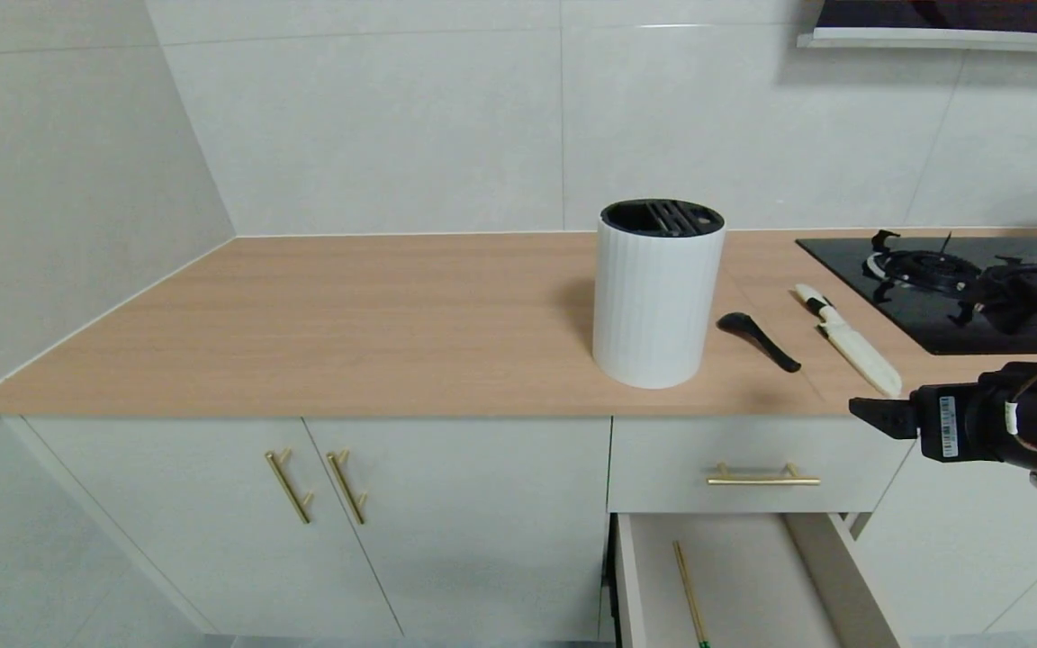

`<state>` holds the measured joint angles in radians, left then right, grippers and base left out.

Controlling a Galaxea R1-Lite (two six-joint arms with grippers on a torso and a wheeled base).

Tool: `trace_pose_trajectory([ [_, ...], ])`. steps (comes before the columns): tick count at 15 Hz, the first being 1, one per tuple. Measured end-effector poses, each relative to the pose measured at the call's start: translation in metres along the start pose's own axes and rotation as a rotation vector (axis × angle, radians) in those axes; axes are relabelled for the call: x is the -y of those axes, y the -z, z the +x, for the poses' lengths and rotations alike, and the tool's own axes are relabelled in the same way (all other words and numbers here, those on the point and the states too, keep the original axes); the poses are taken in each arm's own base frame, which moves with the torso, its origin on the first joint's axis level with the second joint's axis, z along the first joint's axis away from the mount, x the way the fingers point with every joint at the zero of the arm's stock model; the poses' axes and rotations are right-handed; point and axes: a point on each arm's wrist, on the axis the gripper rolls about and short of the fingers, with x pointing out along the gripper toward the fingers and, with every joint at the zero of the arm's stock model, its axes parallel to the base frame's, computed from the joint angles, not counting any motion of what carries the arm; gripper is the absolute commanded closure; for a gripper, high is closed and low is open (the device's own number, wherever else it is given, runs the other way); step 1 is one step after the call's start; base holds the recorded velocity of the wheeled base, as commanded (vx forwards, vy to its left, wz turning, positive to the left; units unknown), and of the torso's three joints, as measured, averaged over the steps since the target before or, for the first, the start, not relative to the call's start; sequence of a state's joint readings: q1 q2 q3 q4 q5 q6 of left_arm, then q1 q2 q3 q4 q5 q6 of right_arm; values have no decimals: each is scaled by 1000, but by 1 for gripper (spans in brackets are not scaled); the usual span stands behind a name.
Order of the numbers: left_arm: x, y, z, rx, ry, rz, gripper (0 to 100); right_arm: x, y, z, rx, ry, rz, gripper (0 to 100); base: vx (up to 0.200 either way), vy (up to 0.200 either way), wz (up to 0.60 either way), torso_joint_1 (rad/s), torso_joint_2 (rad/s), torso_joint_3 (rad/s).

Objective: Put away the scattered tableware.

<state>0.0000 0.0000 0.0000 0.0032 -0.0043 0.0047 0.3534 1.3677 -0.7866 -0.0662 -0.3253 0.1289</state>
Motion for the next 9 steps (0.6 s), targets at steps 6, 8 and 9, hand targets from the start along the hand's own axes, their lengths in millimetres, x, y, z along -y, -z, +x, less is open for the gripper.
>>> trace_pose_trajectory([
  [6,0,0,0,0,0,0,0,-3,-7,5,35,-26,-27,0,0,0,0,66,-153,-88],
  [8,0,0,0,0,0,0,0,-6,-19,17,91,-62,-16,0,0,0,0,0,0,0],
  [9,0,0,0,0,0,0,0,-8,-25,27,110,-81,-10,0,0,0,0,0,0,0],
])
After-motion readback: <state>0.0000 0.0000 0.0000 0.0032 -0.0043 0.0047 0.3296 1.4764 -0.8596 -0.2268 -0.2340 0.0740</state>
